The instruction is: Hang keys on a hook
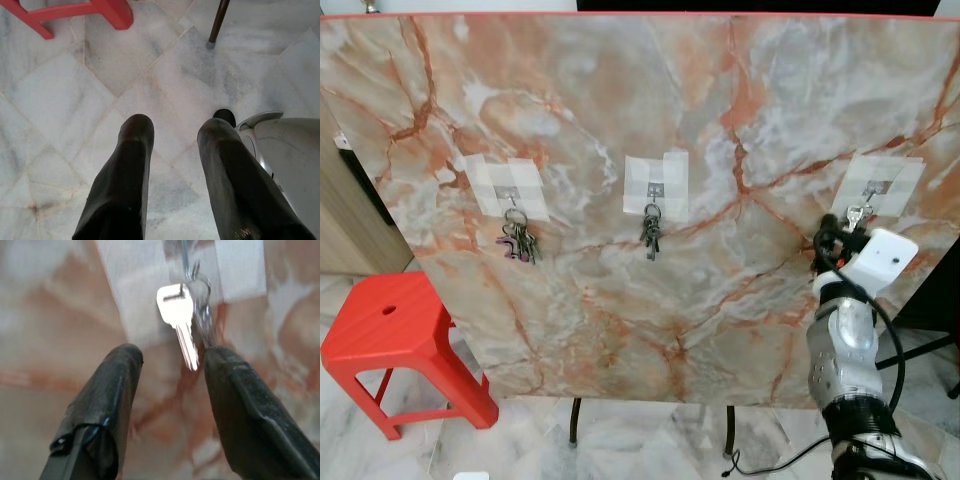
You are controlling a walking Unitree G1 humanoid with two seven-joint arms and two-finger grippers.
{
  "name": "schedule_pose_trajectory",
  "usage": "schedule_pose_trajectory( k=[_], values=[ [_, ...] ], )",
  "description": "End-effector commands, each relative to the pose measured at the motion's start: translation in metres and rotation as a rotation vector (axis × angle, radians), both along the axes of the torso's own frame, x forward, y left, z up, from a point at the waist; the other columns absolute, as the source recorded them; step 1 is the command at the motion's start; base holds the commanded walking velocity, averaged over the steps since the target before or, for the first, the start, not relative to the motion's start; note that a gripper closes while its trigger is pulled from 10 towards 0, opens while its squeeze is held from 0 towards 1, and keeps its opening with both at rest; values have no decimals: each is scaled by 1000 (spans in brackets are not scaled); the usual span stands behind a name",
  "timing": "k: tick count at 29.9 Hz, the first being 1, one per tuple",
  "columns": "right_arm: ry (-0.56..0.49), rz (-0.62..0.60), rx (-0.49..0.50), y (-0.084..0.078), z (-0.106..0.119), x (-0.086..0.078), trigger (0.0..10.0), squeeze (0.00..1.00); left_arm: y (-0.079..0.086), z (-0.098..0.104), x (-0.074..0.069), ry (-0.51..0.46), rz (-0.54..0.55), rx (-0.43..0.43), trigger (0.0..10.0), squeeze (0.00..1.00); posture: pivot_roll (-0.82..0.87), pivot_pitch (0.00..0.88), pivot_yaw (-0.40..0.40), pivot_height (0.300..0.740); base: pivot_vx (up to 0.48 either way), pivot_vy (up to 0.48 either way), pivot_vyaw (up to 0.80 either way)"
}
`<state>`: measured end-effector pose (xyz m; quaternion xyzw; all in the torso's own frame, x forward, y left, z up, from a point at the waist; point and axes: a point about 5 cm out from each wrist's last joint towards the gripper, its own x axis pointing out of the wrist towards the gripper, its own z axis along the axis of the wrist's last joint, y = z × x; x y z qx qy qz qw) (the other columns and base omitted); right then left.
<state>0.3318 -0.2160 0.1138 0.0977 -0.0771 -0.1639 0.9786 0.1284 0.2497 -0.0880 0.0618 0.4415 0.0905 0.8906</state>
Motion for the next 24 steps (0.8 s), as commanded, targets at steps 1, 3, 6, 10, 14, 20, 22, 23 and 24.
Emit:
schedule_pose_trajectory(
  k=[1,3,6,10,14,20,22,23,24],
  values=[
    [-3,0,-12,1,0,-3,10000,0,-1,-1,-3,15,-17,6,10000,0,64,0,-15,740,0,0,0],
    [52,28,-12,7,-16,-13,10000,0,-2,-2,-4,17,-19,5,10000,0,60,0,-17,740,0,0,0],
    [148,57,-9,13,-39,-20,10000,0,-2,-2,-4,18,-18,4,10000,0,56,0,-19,740,0,0,0],
    [349,102,7,19,-83,-35,10000,0,-3,-3,-5,22,-17,2,10000,0,56,0,-21,740,0,0,0],
    [686,124,78,24,-142,-74,10000,0,-3,-3,-4,24,-14,0,10000,0,51,0,-20,740,0,0,0],
    [947,210,61,34,-181,-119,10000,0,-3,-3,-4,27,-10,-1,10000,0,51,0,-21,740,0,0,0],
    [1003,215,61,35,-188,-129,10000,0,-3,-3,-4,28,-8,-2,10000,0,44,0,-23,740,0,0,0],
    [1153,246,25,35,-202,-155,10000,0,-4,-3,-4,29,-10,-3,10000,0,47,0,-23,740,0,0,0],
    [1214,253,19,34,-208,-168,10000,0,-5,-3,-3,28,-10,-4,10000,0,53,0,-27,740,0,0,0]
  ],
)
